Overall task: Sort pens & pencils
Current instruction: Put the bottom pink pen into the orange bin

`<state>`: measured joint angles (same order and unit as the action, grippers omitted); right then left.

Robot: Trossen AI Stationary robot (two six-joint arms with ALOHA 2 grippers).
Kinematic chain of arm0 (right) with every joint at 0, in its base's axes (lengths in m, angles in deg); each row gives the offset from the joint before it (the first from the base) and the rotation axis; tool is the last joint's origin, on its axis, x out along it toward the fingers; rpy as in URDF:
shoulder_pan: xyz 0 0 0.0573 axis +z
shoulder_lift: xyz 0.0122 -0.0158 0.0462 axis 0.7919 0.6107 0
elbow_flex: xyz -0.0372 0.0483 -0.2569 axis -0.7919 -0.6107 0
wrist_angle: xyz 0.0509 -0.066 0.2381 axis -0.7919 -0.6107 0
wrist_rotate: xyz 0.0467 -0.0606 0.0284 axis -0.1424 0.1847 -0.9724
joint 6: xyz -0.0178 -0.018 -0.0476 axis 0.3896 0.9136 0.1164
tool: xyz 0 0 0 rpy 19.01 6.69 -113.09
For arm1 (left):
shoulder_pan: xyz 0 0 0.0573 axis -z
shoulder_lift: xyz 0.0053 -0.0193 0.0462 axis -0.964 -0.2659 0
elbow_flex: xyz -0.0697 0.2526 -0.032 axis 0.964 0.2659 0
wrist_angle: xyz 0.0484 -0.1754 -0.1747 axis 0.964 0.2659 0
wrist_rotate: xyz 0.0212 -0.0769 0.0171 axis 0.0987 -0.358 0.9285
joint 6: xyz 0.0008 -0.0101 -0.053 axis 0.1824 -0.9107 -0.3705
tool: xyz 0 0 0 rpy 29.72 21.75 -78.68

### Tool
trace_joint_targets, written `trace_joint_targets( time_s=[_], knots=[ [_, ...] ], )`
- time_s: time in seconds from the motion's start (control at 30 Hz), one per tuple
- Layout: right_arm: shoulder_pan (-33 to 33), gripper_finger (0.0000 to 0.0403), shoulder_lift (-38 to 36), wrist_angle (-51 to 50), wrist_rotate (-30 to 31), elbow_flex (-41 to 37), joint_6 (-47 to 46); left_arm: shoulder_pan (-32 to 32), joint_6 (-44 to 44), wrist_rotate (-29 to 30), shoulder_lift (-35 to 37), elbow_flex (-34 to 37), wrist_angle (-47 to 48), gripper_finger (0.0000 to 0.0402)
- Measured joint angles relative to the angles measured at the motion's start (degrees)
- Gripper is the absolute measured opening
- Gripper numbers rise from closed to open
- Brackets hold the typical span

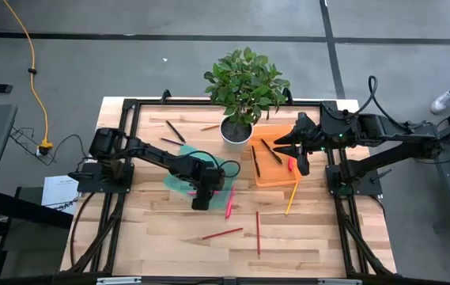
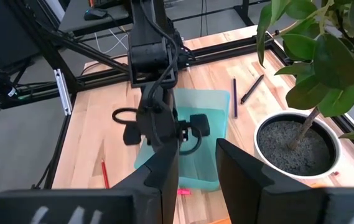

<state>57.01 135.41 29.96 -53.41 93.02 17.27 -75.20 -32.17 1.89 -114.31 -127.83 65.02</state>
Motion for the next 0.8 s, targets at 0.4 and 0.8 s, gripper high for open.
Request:
trace_joint_targets(
  time_s=[0.4,0.8],
  knots=[
    [0.0,0.0099,-0.02,0.87,0.04,0.0,0.0,-0.02,0.55,1.31,-0.33,0.0,0.5,0.0067],
    [-0.15,0.0099,-0.02,0.9,0.22,0.0,0.02,-0.11,0.76,1.27,-0.44,-0.53,1.08,0.0011]
  ],
)
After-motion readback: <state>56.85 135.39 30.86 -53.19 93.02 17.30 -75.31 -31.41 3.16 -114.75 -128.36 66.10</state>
